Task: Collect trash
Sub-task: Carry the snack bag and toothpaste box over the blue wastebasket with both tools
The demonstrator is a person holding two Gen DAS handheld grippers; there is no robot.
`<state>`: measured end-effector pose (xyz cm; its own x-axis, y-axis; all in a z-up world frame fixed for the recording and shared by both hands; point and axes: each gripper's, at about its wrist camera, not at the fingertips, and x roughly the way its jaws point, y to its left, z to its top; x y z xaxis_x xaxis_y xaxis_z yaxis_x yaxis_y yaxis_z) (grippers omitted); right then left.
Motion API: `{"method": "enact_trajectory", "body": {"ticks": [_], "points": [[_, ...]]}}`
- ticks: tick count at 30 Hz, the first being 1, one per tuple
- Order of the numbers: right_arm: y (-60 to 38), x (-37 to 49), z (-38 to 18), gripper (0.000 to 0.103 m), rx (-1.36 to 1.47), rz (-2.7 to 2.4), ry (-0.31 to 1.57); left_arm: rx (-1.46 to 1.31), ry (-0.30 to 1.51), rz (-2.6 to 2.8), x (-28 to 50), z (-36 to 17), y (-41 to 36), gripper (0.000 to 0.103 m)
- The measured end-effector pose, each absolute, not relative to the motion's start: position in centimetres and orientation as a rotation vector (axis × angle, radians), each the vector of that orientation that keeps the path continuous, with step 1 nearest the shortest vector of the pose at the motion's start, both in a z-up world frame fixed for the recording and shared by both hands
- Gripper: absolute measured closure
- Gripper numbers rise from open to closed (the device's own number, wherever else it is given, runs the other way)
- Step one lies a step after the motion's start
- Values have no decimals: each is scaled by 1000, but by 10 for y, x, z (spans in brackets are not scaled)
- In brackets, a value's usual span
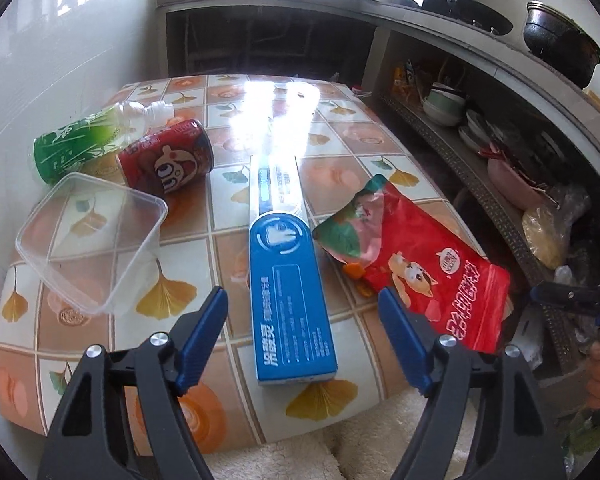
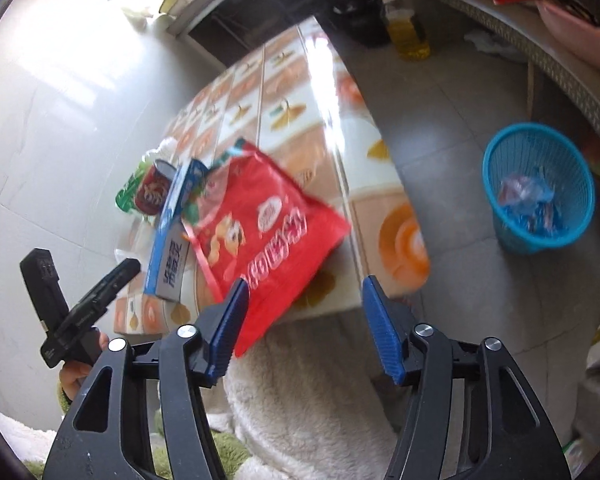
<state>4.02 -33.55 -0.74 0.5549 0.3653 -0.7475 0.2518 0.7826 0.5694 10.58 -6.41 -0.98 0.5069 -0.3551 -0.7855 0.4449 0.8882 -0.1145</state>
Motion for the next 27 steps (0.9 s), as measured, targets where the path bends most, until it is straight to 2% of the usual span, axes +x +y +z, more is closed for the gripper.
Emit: {"method": "enact_trajectory", "body": {"ticks": [7, 12, 15, 20, 24, 27], "points": [[-342, 103, -22, 43, 660, 124, 1031, 177, 973, -435, 128, -28, -84, 29], [-343, 134, -32, 45, 616, 118, 1088, 155, 1017, -433, 131, -39, -86, 44], [-340, 140, -32, 55, 639, 161, 1114, 129, 1035, -436, 132, -44, -84, 53], [-322, 142, -33, 62, 615, 187, 1147, 103, 1028, -432, 130, -44, -83, 54], [-314, 140, -36, 74, 674, 228, 1167, 109, 1016, -435, 128, -44, -85, 54], [-311, 137, -40, 74, 740, 267, 1172, 123, 1002, -440, 126, -45, -89, 54]]}}
